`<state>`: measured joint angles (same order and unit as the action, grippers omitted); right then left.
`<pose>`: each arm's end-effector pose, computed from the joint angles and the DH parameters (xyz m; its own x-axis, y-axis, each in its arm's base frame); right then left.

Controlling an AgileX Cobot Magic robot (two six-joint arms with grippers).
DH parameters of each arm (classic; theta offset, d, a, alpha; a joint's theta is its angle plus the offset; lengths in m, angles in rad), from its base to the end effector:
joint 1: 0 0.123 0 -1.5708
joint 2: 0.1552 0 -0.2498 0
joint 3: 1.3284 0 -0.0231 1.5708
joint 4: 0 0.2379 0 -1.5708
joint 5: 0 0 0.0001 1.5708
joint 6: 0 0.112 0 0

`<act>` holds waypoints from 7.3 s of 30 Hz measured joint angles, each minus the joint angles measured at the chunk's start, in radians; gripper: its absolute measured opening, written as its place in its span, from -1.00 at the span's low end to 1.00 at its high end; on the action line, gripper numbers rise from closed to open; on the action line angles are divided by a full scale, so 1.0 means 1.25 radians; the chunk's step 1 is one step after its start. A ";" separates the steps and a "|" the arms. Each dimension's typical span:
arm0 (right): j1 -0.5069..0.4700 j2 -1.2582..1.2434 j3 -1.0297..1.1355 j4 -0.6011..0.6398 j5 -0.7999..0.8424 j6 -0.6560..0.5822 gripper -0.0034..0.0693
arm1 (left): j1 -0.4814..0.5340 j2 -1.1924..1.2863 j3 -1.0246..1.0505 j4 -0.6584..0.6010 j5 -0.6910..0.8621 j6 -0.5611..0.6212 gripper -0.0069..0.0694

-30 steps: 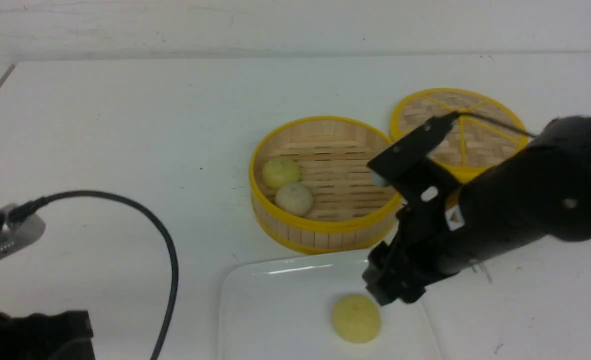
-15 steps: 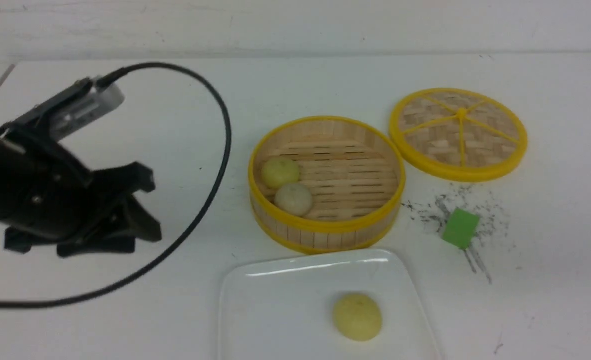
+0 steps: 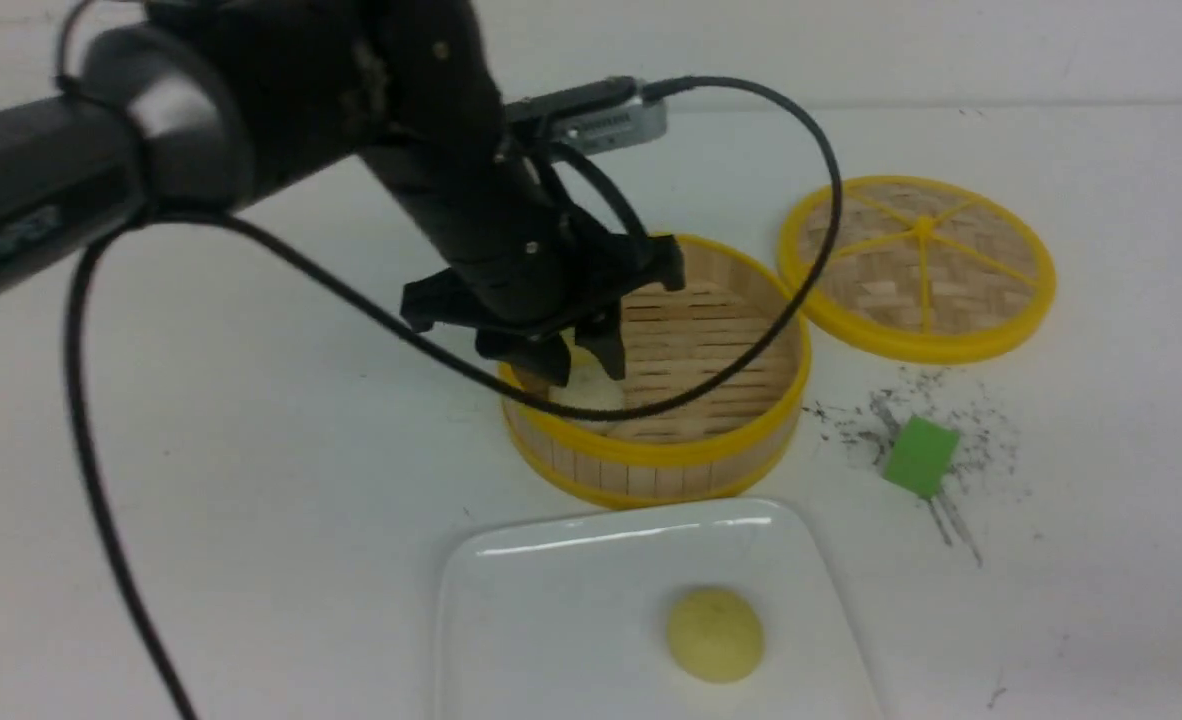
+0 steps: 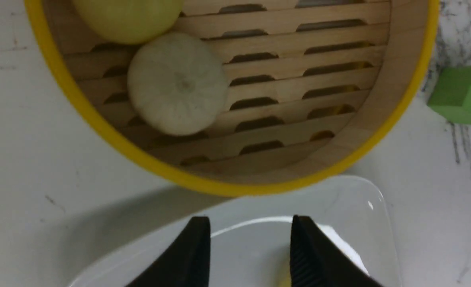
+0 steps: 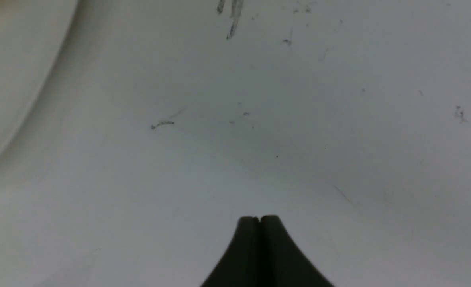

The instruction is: Put the steamed buns into the plate on the white tablecloth.

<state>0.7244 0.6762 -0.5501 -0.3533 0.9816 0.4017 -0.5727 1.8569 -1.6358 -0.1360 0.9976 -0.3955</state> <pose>0.1180 0.0613 0.2316 -0.7164 -0.3804 -0.5849 -0.3822 0.9153 -0.1272 0.3235 -0.2238 0.2395 -0.9392 0.0706 -0.3361 0.1732 0.9425 -0.2859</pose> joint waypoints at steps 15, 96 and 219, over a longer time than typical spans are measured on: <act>0.000 0.000 0.004 0.000 -0.007 0.000 -0.93 | -0.054 0.230 -0.170 0.235 0.061 -0.116 -0.02; 0.000 -0.007 0.004 -0.003 -0.009 0.000 -0.75 | -0.021 0.277 -0.240 0.295 0.004 -0.094 0.38; 0.000 -0.495 0.154 0.332 -0.321 -0.299 -0.92 | -0.057 -0.116 -0.044 0.186 0.191 0.151 -0.77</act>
<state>0.7248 0.0573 -0.3571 0.0617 0.5808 0.0274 -0.6444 1.7120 -1.6910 0.0970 1.2366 -0.2066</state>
